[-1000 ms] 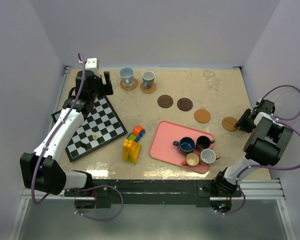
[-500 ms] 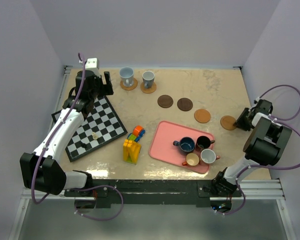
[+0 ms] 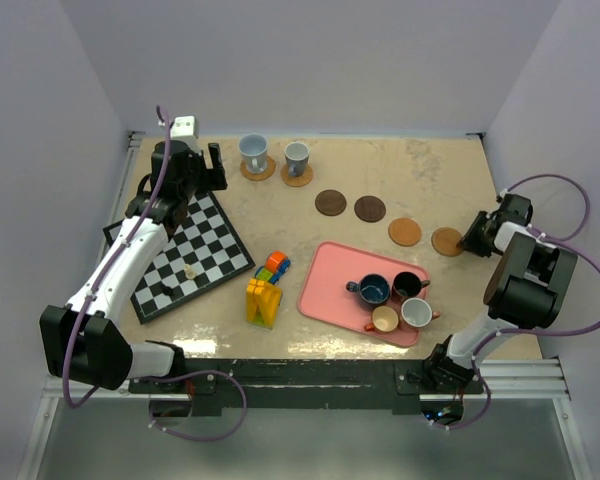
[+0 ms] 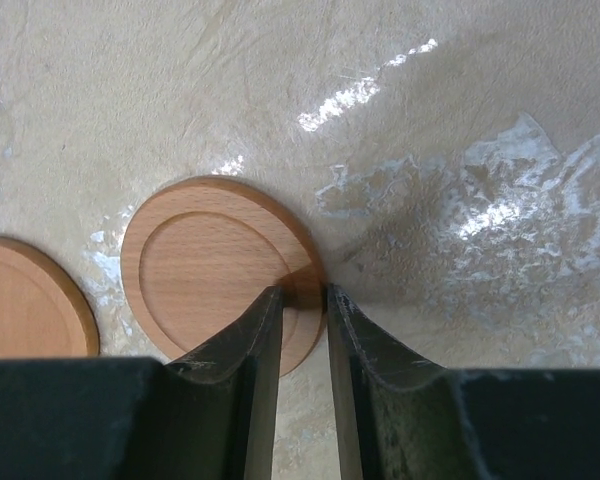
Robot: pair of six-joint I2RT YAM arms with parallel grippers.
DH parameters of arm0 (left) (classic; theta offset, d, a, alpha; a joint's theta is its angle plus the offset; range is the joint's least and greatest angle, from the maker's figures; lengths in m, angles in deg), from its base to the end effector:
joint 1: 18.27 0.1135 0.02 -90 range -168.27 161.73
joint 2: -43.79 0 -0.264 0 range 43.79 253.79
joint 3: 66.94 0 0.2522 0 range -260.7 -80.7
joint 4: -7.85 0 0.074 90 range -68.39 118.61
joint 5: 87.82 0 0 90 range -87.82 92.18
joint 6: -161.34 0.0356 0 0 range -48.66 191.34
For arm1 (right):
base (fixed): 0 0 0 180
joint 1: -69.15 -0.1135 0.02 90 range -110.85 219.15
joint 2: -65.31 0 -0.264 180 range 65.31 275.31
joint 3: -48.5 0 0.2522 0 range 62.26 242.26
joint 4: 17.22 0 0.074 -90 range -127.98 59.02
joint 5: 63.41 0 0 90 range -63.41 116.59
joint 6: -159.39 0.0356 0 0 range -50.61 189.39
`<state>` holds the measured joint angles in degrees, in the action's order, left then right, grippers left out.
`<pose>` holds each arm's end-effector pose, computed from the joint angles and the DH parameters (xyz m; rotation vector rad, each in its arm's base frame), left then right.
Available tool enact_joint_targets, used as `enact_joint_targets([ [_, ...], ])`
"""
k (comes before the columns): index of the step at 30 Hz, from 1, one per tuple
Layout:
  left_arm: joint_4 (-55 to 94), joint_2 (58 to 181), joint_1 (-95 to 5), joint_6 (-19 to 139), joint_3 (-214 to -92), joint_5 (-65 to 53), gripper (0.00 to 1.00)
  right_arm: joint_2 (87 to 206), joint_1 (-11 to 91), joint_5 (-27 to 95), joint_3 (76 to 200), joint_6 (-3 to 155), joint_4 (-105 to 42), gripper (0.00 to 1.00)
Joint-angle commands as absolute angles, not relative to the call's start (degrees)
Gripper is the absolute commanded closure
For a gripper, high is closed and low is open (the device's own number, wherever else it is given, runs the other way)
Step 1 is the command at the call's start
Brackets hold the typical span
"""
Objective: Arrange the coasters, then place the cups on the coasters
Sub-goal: Move the coaster to the center of the board.
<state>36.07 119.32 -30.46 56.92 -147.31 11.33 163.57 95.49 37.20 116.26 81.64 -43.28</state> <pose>0.2998 -0.0590 0.3471 -0.1422 1.9711 -0.1448 0.3034 -0.1429 0.1558 0.7717 2.4183 0.1404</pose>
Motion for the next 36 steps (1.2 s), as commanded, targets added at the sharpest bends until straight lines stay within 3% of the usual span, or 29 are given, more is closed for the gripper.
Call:
enact_joint_targets([
  [1,34.1,118.8,-30.7,55.9,-146.7,11.0,0.12,164.8,92.5,35.6,115.5,82.2,-51.5,0.72],
  [14,34.5,118.8,-30.6,56.0,-147.1,11.6,0.12,164.6,92.4,36.8,135.1,83.9,-56.7,0.51],
  [27,34.9,119.5,-30.7,56.4,-148.7,11.9,0.12,172.4,87.9,38.8,136.8,86.2,-48.5,0.56],
  [36,34.8,119.9,-30.7,56.4,-149.1,11.4,0.12,173.2,87.1,38.1,134.9,85.6,-45.9,0.54],
])
